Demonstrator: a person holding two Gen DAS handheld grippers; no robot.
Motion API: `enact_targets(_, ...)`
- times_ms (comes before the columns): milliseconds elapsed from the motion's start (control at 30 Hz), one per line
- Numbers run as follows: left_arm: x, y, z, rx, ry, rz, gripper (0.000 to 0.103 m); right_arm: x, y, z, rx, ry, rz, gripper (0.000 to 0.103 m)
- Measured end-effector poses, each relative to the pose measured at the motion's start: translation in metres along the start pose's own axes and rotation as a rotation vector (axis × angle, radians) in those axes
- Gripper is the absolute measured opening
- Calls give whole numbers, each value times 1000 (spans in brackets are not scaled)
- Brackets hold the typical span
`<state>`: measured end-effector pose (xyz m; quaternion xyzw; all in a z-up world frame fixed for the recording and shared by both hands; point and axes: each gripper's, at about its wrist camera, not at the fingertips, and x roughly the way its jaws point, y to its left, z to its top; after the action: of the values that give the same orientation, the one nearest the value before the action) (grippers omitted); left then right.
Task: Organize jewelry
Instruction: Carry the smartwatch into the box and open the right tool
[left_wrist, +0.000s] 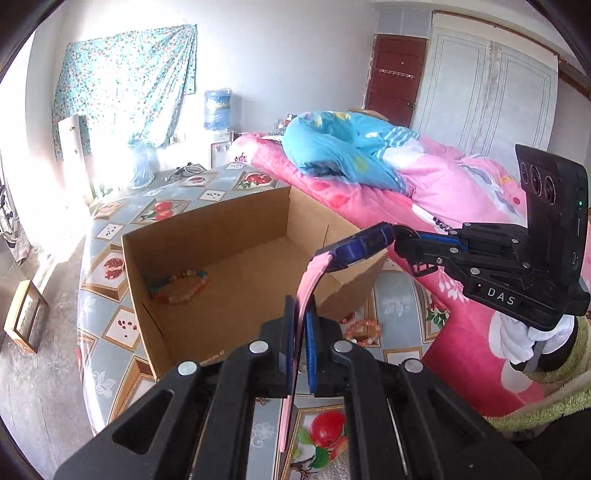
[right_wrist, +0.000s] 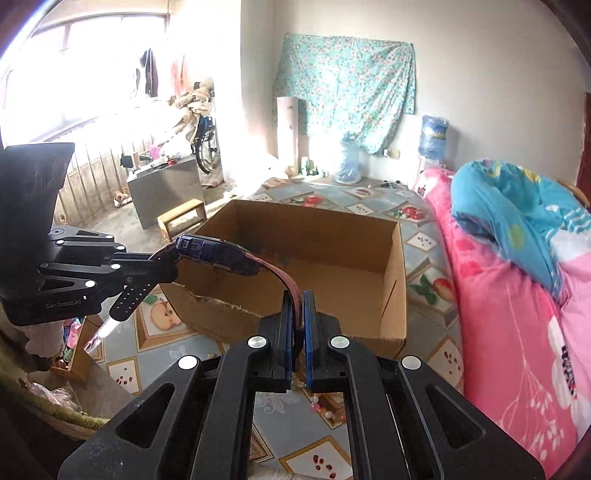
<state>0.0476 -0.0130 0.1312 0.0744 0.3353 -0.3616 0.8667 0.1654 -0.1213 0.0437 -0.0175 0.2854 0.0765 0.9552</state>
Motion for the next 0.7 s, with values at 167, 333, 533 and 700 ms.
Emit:
enact_targets(167,42,41,38,-82,92,9,5,65,-21,38,3,147,67,3)
enact_targets(333,102,83,54,-201,257,-20,5,155,-40,48,25,430,99,3)
enact_targets(533,166,103,45,-239,452,22,5,236,-46,30,-12,675,117,3)
enact_targets(700,178,113,36,-274,491,2,15,273,-40,14,-114,808,67,3)
